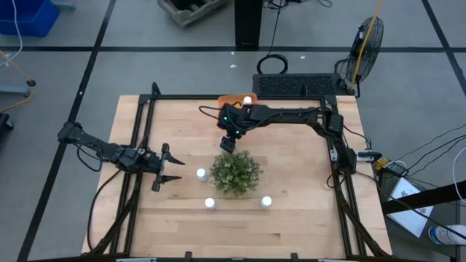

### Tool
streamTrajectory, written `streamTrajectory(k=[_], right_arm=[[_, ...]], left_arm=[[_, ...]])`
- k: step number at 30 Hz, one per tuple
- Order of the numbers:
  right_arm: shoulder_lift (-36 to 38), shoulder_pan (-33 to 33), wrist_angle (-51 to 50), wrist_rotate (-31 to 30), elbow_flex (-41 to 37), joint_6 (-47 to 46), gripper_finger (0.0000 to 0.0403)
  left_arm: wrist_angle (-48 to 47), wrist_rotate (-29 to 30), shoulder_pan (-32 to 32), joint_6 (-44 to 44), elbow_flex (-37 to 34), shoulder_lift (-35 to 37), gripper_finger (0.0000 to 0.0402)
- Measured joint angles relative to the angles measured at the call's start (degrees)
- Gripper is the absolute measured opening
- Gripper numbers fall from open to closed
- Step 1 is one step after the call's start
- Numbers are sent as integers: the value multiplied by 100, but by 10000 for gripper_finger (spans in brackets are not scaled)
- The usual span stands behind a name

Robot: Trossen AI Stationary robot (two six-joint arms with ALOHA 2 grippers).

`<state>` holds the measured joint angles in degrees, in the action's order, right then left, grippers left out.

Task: Pick and place pill bottles into a basket
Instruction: Put the white pill bottle into the orange bin

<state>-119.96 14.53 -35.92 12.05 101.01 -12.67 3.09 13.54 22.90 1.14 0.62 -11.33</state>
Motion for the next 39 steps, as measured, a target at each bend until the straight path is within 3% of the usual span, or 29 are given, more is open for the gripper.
streamTrajectory(k=[26, 39], right_arm=[[-192, 15, 147, -138, 5, 177, 238], [-225, 39, 314, -174, -408, 151, 238]], left_arm=[[2, 1, 0, 2, 0, -2, 255], [7, 0, 0, -32, 0, -2, 255]])
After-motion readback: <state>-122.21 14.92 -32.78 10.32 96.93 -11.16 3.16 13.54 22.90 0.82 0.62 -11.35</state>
